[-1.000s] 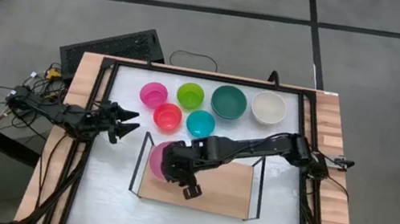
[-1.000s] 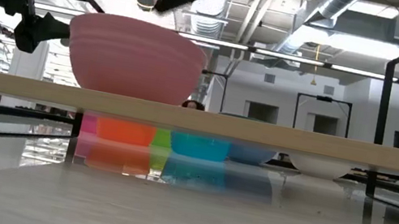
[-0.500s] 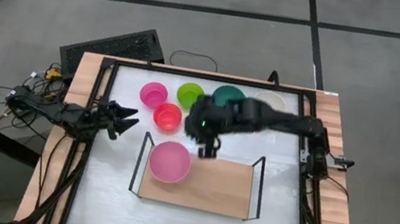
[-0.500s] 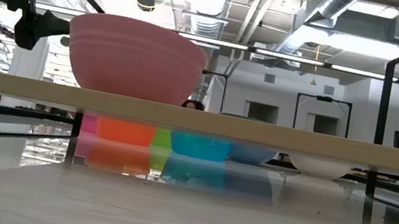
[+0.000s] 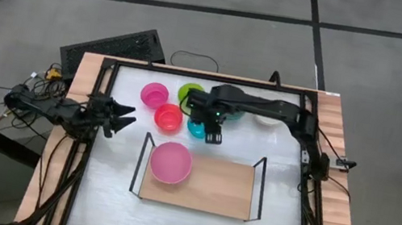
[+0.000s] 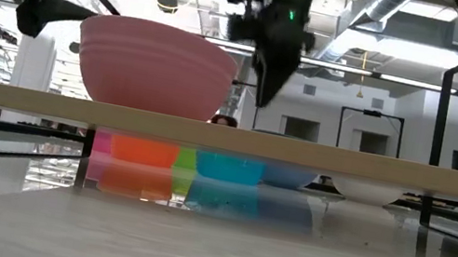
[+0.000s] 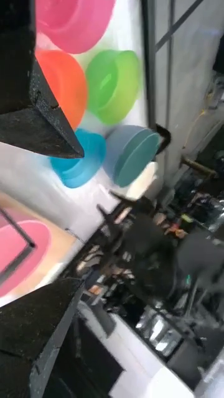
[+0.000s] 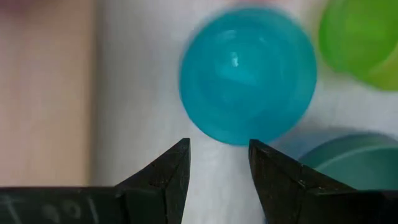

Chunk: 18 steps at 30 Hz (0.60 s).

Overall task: Place and stack bowls onto a shelf
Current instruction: Put the small blue bowl on the shelf

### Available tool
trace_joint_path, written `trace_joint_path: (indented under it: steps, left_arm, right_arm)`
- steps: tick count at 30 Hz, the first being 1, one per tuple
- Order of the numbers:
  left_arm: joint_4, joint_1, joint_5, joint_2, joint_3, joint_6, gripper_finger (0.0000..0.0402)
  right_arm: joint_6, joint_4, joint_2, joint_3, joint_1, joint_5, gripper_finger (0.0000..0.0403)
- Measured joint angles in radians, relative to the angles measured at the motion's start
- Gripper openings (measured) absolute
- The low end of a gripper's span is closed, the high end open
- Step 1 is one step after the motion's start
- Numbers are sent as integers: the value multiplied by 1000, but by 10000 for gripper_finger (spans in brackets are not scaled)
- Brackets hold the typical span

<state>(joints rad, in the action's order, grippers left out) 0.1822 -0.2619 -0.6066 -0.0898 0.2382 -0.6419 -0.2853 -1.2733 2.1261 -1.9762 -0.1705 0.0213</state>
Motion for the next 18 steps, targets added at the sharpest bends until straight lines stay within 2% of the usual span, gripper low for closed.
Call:
trace_joint_path:
  steps: [5, 8, 12, 18]
  left_arm:
    - [36, 0, 8, -2, 0, -3, 316]
    - [48, 0, -10, -2, 0, -10, 316]
    - [59, 0, -28, -2, 0, -14, 316]
    - [61, 0, -55, -2, 0, -14, 316]
  right_arm:
    - [-10, 142, 7, 132, 7, -26, 188]
    - [-80, 192, -13, 189, 21, -50, 188]
    - [-156, 255, -17, 233, 40, -31, 188]
    - [-159, 310, -10, 282, 30, -2, 188]
